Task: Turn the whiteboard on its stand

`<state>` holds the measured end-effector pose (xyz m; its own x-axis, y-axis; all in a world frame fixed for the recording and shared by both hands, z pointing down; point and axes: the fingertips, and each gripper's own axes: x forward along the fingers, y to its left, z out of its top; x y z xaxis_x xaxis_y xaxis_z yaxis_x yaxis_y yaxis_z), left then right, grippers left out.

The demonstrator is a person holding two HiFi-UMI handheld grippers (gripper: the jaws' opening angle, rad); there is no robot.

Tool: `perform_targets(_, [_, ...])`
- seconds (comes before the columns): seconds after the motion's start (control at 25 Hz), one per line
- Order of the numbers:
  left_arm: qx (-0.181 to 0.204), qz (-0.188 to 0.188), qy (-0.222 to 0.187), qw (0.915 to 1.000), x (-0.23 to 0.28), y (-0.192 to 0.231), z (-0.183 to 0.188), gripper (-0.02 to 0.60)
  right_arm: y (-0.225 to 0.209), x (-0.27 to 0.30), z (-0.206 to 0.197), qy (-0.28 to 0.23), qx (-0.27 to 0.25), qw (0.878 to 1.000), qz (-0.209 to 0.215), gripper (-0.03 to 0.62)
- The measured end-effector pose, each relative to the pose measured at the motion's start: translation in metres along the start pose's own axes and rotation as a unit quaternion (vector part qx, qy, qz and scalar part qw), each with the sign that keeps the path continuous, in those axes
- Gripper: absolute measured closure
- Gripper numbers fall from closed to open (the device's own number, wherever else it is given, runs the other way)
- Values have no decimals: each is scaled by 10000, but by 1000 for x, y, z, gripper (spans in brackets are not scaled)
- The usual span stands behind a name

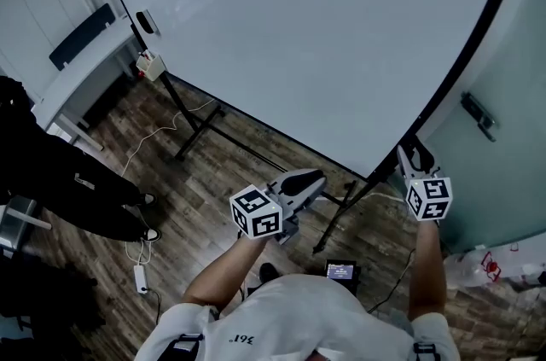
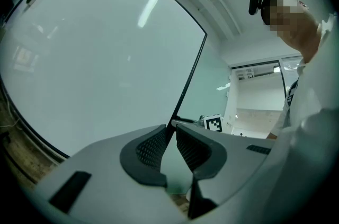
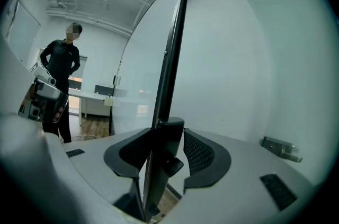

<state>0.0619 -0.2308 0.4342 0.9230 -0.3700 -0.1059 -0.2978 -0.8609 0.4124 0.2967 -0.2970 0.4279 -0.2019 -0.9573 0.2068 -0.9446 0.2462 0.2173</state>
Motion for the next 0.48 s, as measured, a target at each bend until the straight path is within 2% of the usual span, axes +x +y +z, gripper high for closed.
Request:
perform_targets(0.2, [4,-78,-6,10000,-6,8,5,532,-5,-13,-6,71,146,9993,-348,379])
perform_targets(0.48, [-6,-182,1,9998,-15,17,10,532,7,-31,-10,105,253,9980,-566,376])
